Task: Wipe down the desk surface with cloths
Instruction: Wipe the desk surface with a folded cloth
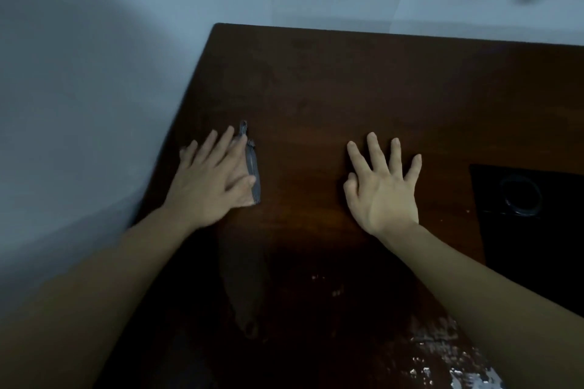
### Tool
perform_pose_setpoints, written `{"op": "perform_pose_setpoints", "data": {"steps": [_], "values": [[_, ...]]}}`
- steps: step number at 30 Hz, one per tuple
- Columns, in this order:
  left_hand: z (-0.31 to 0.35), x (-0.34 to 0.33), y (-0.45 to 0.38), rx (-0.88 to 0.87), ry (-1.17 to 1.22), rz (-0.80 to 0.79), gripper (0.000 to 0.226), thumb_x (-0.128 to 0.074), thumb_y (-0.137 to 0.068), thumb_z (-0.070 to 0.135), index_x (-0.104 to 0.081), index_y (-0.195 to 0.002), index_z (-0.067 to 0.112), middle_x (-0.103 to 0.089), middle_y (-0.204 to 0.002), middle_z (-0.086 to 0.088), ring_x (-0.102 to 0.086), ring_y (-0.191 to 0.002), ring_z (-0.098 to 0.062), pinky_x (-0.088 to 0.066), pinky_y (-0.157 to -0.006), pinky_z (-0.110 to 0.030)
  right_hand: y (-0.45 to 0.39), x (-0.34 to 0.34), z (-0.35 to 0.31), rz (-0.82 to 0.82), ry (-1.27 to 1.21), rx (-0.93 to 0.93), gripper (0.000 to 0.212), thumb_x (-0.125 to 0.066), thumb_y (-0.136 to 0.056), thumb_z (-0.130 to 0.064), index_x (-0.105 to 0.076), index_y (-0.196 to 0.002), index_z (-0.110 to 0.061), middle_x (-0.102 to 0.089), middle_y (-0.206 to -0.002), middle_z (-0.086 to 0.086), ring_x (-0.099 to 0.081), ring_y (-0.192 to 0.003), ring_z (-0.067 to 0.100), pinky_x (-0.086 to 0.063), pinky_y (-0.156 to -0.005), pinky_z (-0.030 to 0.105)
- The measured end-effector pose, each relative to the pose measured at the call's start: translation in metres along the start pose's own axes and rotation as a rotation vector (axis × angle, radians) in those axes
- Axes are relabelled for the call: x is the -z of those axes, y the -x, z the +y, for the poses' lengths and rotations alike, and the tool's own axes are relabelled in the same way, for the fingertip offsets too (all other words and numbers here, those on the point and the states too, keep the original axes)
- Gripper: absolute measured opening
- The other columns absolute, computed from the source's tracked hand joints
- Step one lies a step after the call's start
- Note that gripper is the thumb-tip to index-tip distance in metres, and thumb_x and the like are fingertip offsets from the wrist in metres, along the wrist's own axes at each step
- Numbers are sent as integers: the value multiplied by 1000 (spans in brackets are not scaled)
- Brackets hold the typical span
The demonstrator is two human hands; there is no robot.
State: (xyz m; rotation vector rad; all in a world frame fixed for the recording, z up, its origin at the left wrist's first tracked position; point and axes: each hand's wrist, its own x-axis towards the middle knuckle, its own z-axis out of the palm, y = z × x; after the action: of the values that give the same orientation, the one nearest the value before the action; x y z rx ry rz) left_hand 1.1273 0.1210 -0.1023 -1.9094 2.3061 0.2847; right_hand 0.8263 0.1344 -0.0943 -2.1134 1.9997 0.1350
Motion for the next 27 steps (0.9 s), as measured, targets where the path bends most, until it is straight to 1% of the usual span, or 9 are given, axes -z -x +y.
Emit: {"op": "perform_pose_setpoints", "data": {"steps": [5,7,10,12,15,17,20,22,27], "values": [[17,5,-7,-1,-9,-9,82,-5,-92,72,2,-162,30,7,-170,2,7,-156,-23,5,-124,-49,1,1,0,-2,28,-16,62,-21,-104,-46,-6,-163,-33,2,-171,4,9,-155,39,3,-119,69],[28,1,23,-116,-12,-4,82,-6,-91,71,-3,-162,29,2,-170,2,2,-156,-24,7,-122,-45,0,4,-3,3,57,-19,64,-22,-103,-48,0,-162,-35,0,-171,2,8,-156,38,3,-118,71],[26,-10,80,-293,-16,-14,77,-19,-97,70,-9,-162,30,0,-169,7,1,-157,-20,6,-123,-42,4,5,-13,2,39,41,67,-21,-102,-54,6,-161,-39,2,-171,-1,9,-156,37,3,-118,70],[11,-17,99,-311,-31,-41,77,-25,-98,71,-12,-163,30,-4,-169,7,0,-157,-18,2,-125,-43,7,0,-22,-42,31,76,66,-8,-99,-61,3,-161,-41,6,-171,-2,11,-155,36,2,-119,69],[-14,-15,88,-267,-35,-30,77,-20,-97,73,-8,-162,34,-2,-169,8,0,-157,-18,5,-124,-42,10,-7,-27,-51,59,64,75,7,-89,-65,3,-161,-42,11,-171,-4,13,-155,36,3,-119,68],[-32,-7,63,-172,-20,-2,80,-8,-92,78,1,-160,37,5,-168,10,3,-156,-19,10,-122,-40,9,-9,-28,-31,63,51,74,7,-89,-64,3,-161,-42,11,-170,-3,14,-155,35,5,-120,67],[-53,3,32,-65,-38,-6,87,0,-84,77,6,-160,36,13,-167,10,7,-156,-19,8,-123,-42,7,-10,-30,-33,59,54,73,4,-91,-64,1,-160,-43,10,-170,-4,14,-155,35,5,-120,66],[-57,5,26,-49,-27,-10,86,-1,-85,76,5,-160,34,14,-166,9,8,-156,-19,8,-124,-43,8,-10,-30,-29,53,52,73,2,-91,-64,-2,-161,-43,8,-171,-4,12,-155,35,5,-120,66],[-42,-5,63,-93,-14,10,79,-10,-94,70,-4,-161,29,0,-168,4,-5,-156,-25,-1,-124,-46,9,-9,-28,-25,61,53,76,5,-89,-64,-2,-161,-42,8,-171,-3,12,-155,36,4,-120,67]]}}
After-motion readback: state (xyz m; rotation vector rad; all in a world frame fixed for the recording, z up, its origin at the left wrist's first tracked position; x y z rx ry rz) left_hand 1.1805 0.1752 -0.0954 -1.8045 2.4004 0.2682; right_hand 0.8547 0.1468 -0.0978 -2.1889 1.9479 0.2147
